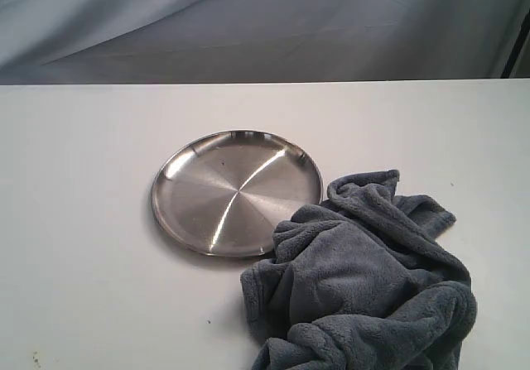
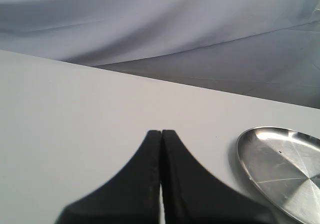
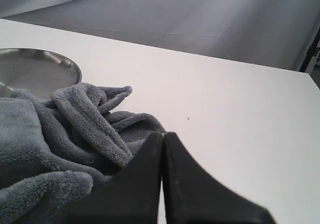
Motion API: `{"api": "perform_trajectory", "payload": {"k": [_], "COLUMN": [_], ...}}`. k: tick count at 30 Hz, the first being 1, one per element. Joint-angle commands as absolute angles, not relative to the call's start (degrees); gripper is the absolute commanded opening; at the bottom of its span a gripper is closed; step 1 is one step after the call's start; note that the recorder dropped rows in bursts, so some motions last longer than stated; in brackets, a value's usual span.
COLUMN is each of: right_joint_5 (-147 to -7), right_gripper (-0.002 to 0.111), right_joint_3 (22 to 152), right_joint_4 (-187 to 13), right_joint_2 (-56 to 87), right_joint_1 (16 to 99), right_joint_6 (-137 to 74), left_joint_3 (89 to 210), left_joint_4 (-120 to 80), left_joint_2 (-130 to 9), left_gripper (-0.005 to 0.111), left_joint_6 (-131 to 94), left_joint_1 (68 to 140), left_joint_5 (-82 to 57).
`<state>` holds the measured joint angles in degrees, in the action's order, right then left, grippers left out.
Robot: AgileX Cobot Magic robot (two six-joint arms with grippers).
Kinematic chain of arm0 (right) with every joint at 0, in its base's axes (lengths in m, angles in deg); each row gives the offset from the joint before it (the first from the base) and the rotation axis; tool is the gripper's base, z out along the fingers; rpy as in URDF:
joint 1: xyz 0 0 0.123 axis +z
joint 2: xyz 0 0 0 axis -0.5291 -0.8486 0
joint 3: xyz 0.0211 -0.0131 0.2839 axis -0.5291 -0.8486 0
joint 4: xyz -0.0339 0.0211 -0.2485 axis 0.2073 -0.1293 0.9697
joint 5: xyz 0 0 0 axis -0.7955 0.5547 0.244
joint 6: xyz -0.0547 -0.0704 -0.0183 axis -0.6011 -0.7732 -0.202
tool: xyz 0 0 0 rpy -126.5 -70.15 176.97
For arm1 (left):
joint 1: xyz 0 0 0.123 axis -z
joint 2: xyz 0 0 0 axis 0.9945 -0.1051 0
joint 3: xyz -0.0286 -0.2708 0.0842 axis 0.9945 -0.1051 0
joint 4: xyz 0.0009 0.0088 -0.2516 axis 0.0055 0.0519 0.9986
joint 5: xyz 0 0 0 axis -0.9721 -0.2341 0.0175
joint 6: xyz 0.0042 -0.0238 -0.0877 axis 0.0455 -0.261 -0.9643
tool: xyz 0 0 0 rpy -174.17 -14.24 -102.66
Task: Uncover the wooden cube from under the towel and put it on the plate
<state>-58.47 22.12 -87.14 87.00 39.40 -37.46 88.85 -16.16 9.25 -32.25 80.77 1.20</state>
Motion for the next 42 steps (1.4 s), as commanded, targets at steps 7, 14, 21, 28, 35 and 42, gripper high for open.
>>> {"api": "perform_trajectory", "payload": {"k": [7,14,21,28,35,42], "right_joint_5": [-59.0,-59.0,-59.0,-59.0,-62.9,-63.0], "right_gripper": [0.0,0.0,0.0,0.0,0.0,0.0], "right_joint_3": [21.9,21.9,21.9,21.9,21.9,21.9], "right_joint_4": [-87.5,-87.5,-87.5,-86.6,-83.2,-83.2], "right_joint_2": [87.2,87.2,87.2,87.2,87.2,87.2], "right_joint_1": [39.6,39.6,39.6,39.6,39.6,39.6], "right_joint_6": [-37.5,-37.5,-37.5,-37.9,-38.0,-37.8], "left_joint_3": [88.6,88.6,88.6,88.6,88.6,88.6], "left_joint_4": [-15.9,-15.9,-15.9,-15.9,-15.9,-15.9], "left_joint_2": [9.4,9.4,9.4,9.4,9.4,9.4], "left_gripper": [0.0,0.0,0.0,0.0,0.0,0.0], "left_joint_6": [-32.5,-32.5,-32.5,-32.5,-32.5,-32.5], "left_joint_1": [81.2,81.2,81.2,81.2,81.2,81.2], "left_joint_5": [0.8,0.8,0.8,0.8,0.8,0.8]}}
